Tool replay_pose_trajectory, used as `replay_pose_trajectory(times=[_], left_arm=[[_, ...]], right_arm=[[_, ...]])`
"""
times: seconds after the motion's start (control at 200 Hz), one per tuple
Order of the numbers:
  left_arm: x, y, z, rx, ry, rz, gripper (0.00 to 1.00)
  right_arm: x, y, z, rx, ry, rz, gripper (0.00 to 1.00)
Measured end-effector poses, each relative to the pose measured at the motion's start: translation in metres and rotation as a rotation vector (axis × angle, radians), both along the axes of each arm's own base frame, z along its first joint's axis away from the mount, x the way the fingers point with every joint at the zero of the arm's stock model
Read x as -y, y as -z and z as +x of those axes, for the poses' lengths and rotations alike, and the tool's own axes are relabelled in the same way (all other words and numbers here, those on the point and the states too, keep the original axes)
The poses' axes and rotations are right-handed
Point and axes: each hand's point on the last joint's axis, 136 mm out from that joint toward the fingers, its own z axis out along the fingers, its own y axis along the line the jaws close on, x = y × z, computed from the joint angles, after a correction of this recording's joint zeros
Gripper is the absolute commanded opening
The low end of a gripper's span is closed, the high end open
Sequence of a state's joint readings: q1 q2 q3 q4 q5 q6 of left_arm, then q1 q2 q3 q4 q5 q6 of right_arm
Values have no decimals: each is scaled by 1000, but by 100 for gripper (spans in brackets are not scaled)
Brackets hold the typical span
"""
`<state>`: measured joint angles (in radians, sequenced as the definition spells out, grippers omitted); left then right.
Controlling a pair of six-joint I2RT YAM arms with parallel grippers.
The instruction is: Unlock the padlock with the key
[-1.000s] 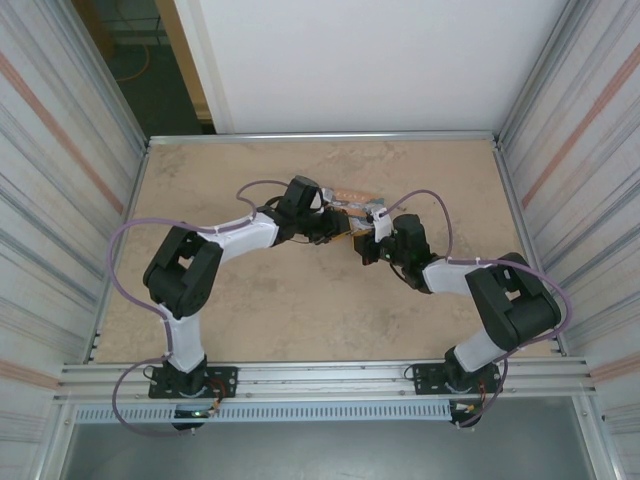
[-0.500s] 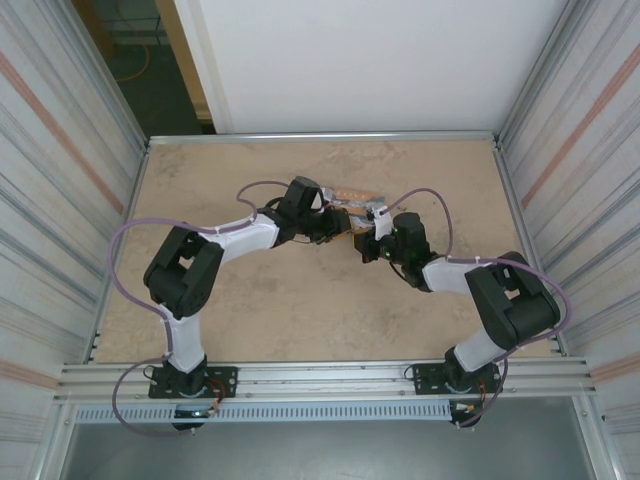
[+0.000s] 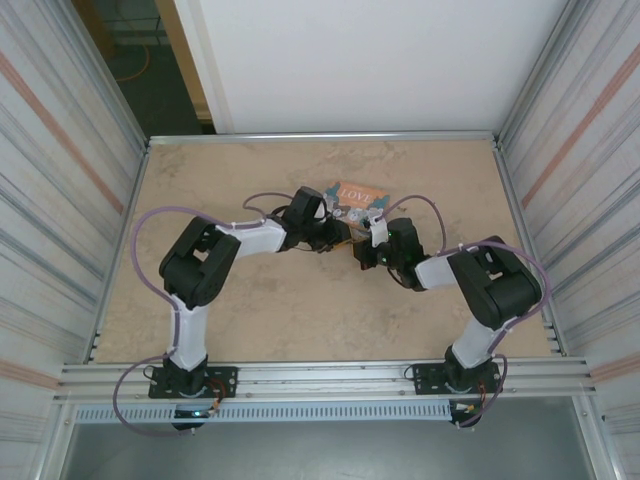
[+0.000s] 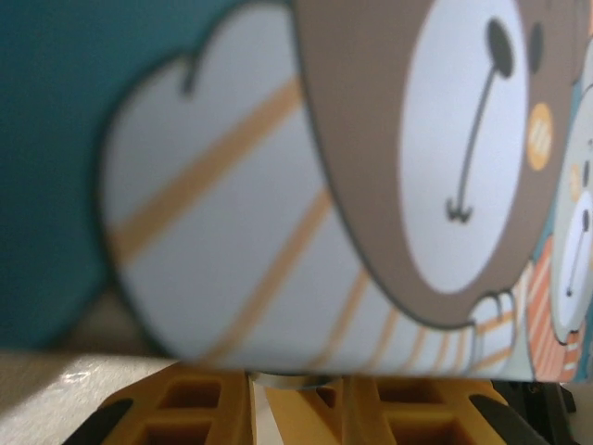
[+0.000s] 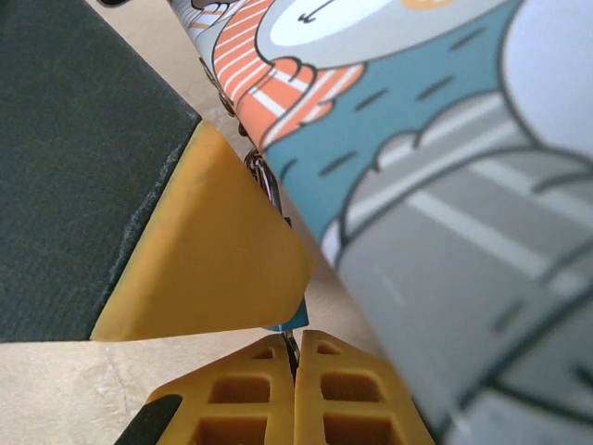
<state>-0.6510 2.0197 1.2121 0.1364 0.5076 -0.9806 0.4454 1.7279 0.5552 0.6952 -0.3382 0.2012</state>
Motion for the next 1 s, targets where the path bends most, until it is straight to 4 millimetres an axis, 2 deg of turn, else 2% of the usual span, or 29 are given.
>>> replay_pose_trajectory(times=[0.155, 0.296, 0.401, 0.521, 0.777, 1.002], left_arm=[[0, 1, 3, 17, 0, 0, 34], [4, -2, -3, 9, 36, -20, 42], [5, -1, -10, -13, 66, -30, 46], [2, -1, -17, -20, 78, -25, 49], [-27, -15, -28, 9, 48, -36, 50], [-56, -24, -20, 74, -47, -115, 50]], right_arm=[[0, 2, 3, 10, 5, 7, 0], [6, 8, 7, -4, 36, 6, 0], [12, 16, 6, -26, 58, -4, 0], [12, 17, 6, -30, 61, -2, 0], [13, 17, 3, -66, 63, 20, 0], [13, 12, -2, -163, 66, 82, 0]])
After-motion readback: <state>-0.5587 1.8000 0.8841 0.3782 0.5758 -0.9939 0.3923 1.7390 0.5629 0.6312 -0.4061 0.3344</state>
